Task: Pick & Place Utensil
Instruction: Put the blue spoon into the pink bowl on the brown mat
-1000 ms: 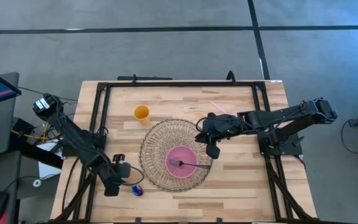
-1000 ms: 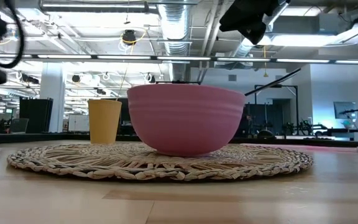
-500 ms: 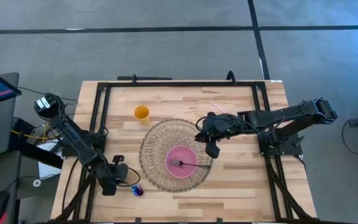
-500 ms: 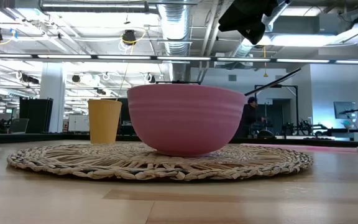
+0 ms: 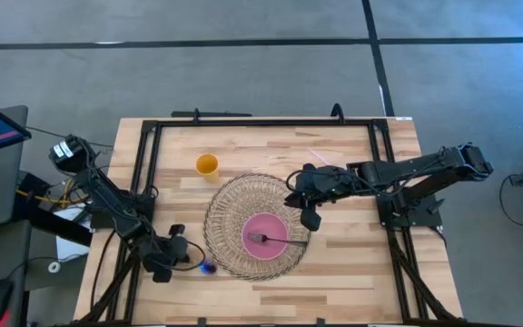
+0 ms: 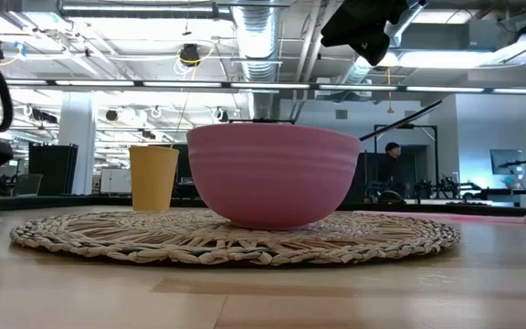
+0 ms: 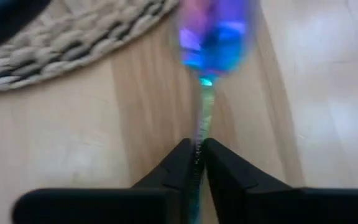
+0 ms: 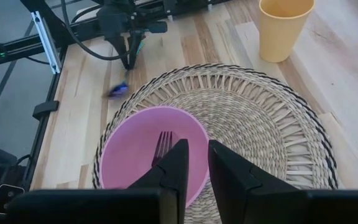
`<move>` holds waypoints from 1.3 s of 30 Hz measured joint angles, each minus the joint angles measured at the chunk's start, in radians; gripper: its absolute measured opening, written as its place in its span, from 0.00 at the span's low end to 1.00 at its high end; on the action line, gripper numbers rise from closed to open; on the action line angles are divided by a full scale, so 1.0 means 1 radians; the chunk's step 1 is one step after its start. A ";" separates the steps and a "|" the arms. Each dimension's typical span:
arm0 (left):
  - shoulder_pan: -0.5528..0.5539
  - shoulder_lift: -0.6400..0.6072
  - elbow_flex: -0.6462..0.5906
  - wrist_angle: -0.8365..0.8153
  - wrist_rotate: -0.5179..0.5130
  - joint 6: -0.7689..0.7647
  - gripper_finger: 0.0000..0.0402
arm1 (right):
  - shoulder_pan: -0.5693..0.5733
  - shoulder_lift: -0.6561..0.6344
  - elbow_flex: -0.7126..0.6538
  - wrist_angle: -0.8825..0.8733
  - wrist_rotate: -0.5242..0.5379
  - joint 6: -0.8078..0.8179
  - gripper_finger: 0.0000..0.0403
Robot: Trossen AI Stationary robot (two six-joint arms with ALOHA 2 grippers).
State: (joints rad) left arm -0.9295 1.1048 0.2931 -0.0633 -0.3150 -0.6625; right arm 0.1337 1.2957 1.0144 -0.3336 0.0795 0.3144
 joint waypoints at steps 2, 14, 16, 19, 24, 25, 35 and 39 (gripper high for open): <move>0.000 0.010 -0.008 0.012 -0.012 -0.017 0.04 | 0.000 0.000 0.000 0.000 0.000 0.000 0.14; 0.006 -0.013 0.050 0.148 -0.031 -0.004 0.03 | -0.001 0.000 0.000 0.002 0.000 -0.011 0.14; 0.021 -0.007 0.090 0.140 -0.029 0.001 0.03 | -0.001 0.000 0.000 0.003 0.000 -0.010 0.14; 0.051 -0.008 0.170 0.135 -0.024 0.071 0.03 | -0.002 0.000 0.000 0.004 0.000 -0.010 0.14; 0.158 -0.008 0.341 -0.085 0.024 0.127 0.04 | -0.005 0.000 0.000 0.002 0.000 -0.010 0.14; 0.188 -0.009 0.375 -0.134 0.041 0.118 0.04 | -0.005 0.000 0.000 0.001 0.000 -0.010 0.14; 0.580 0.019 0.575 -0.271 0.404 0.069 0.04 | -0.006 0.000 0.000 -0.001 0.000 -0.010 0.14; 0.709 0.112 0.604 -0.271 0.559 0.016 0.04 | -0.006 0.000 0.000 0.000 0.000 -0.010 0.14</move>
State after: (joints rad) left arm -0.2203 1.2167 0.8973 -0.3344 0.2441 -0.6468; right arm 0.1279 1.2957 1.0142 -0.3336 0.0799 0.3043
